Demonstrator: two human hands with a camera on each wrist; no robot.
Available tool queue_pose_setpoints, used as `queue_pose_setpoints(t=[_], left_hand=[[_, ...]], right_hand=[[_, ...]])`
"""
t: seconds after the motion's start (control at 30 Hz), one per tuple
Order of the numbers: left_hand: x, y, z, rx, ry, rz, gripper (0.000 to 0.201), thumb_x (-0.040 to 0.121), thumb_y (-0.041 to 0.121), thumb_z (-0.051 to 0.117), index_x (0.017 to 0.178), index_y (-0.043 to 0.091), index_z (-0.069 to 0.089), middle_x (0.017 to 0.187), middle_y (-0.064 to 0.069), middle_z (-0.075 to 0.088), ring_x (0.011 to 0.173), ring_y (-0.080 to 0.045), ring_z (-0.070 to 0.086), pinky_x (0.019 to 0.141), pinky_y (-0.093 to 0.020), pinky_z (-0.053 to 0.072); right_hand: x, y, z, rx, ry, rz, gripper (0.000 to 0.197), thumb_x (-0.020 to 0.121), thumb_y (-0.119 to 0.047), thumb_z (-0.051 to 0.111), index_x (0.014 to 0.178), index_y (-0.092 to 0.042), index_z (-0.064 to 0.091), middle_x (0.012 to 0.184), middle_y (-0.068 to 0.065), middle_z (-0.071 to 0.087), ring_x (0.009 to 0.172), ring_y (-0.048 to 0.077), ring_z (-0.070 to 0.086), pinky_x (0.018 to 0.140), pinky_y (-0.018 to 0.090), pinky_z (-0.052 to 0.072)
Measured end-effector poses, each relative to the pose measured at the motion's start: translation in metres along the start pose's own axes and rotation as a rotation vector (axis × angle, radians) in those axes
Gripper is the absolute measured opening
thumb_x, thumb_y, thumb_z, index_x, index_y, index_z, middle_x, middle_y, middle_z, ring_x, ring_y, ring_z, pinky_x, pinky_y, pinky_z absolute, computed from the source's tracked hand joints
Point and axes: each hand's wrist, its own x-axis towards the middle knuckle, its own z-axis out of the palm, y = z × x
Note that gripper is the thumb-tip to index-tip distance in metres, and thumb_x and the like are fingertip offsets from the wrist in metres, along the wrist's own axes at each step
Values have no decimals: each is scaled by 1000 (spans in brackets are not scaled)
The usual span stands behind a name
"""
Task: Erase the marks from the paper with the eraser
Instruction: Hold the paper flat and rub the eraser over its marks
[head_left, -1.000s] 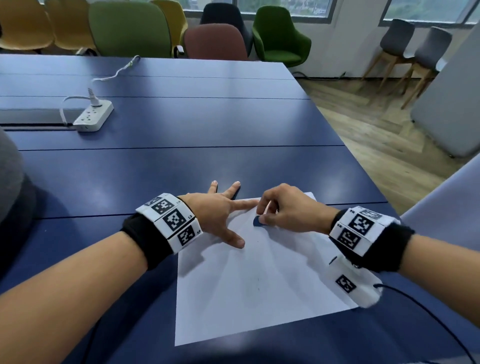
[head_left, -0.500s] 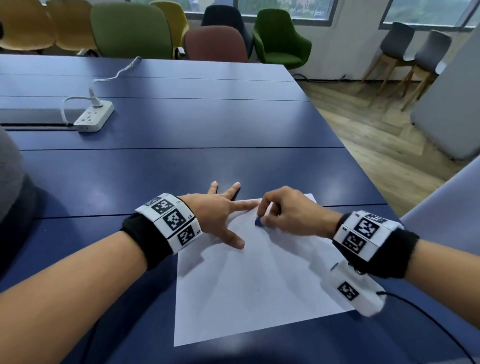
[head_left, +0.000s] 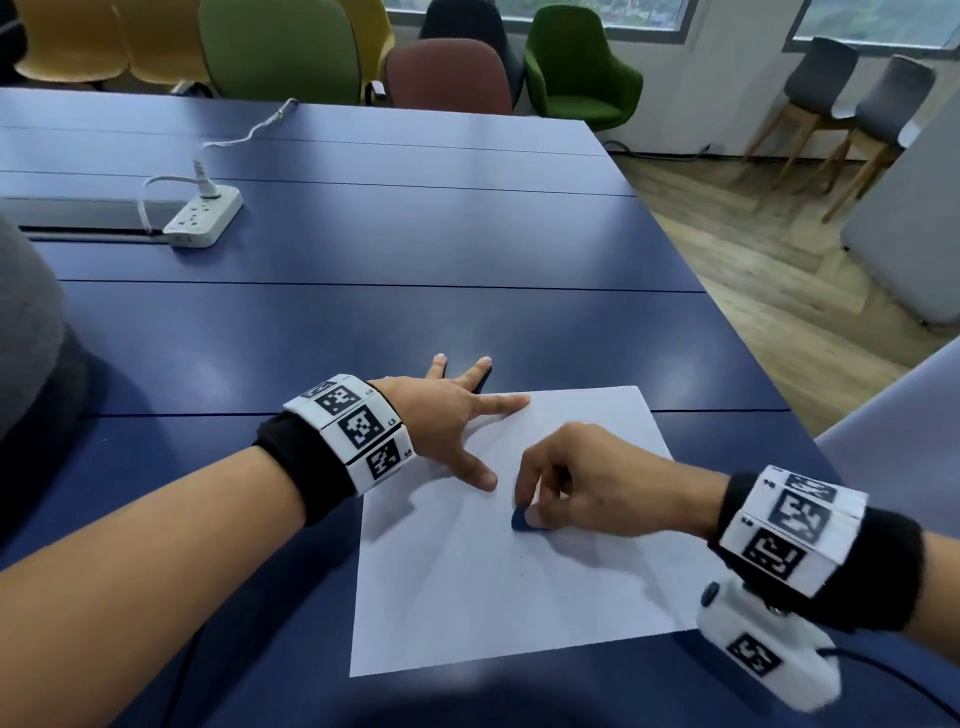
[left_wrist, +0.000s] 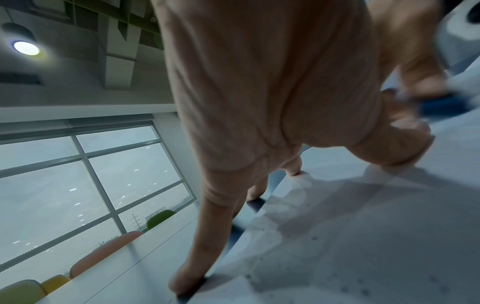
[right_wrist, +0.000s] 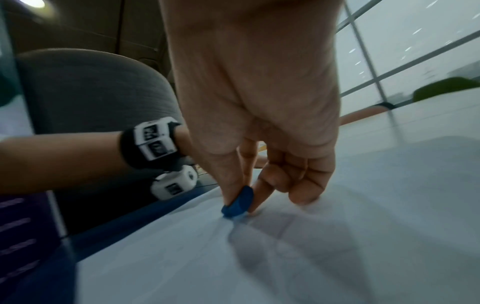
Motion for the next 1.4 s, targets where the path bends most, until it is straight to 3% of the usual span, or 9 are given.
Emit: queue_pose_setpoints(t=[0.07, 0.23, 0.43, 0.6, 0.8, 1.0, 1.2, 1.27, 1.4], left_hand=[[-1, 0, 0, 3, 1, 0, 101, 68, 75, 65, 139, 67, -6, 159, 15, -23, 146, -37, -17, 107, -67, 26], [-2, 1, 0, -3, 1, 3, 101, 68, 74, 66, 139, 68, -6, 159, 15, -22, 146, -37, -16, 108, -66, 25], [-1, 0, 1, -7, 5, -3, 101, 68, 74, 66, 139, 67, -5, 159, 16, -22, 146, -37, -17, 108, -66, 25], [-2, 1, -1, -2, 3, 3, 100, 69, 74, 65, 139, 67, -6, 159, 14, -22, 146, -36, -16, 110, -63, 25], [-1, 0, 0, -7, 5, -1, 101, 69, 73, 66, 139, 67, -6, 159, 14, -23, 146, -38, -17, 109, -64, 24], [-1, 0, 0, -4, 2, 0, 101, 69, 74, 66, 136, 71, -9, 159, 14, -23, 146, -37, -16, 109, -65, 24], [0, 0, 0, -10, 4, 2, 101, 68, 75, 66, 137, 70, -7, 158, 15, -24, 146, -38, -17, 108, -65, 25], [-1, 0, -1, -16, 1, 6, 100, 68, 74, 66, 134, 73, -9, 159, 14, -23, 146, -39, -17, 108, -66, 24], [-2, 2, -1, -5, -3, 2, 100, 68, 74, 66, 131, 74, -11, 159, 13, -22, 146, -40, -16, 108, -67, 24]], right_hand=[[1, -3, -2, -39, -54, -23, 6, 78, -25, 72, 84, -24, 72, 63, -8, 62, 54, 3, 52, 52, 10, 38], [19, 15, -21, 33, 222, 101, 5, 80, -25, 72, 79, -24, 67, 63, -7, 67, 49, -1, 55, 47, 9, 39], [-3, 4, 1, 11, -6, 10, 4, 79, -23, 72, 82, -23, 69, 65, -5, 66, 52, 3, 52, 52, 12, 38], [21, 30, -28, 50, 280, 164, 9, 76, -31, 74, 78, -25, 66, 59, -11, 63, 47, -3, 53, 58, 18, 39], [1, 3, -8, -91, -38, 14, 5, 79, -26, 71, 84, -25, 70, 66, -9, 62, 57, 4, 53, 55, 13, 39], [39, 22, -42, -11, 245, 142, 10, 77, -26, 75, 84, -20, 70, 67, -10, 61, 58, 0, 53, 57, 18, 41], [14, 1, -11, -93, 16, -2, 7, 78, -27, 72, 83, -23, 70, 65, -9, 62, 53, 0, 53, 50, 9, 37], [26, 6, -23, -118, 106, 21, 7, 77, -27, 74, 82, -23, 71, 63, -11, 60, 52, -4, 53, 49, 7, 37], [41, 17, -35, -9, 273, 109, 5, 77, -24, 74, 80, -19, 72, 66, -5, 68, 56, 1, 56, 59, 18, 42]])
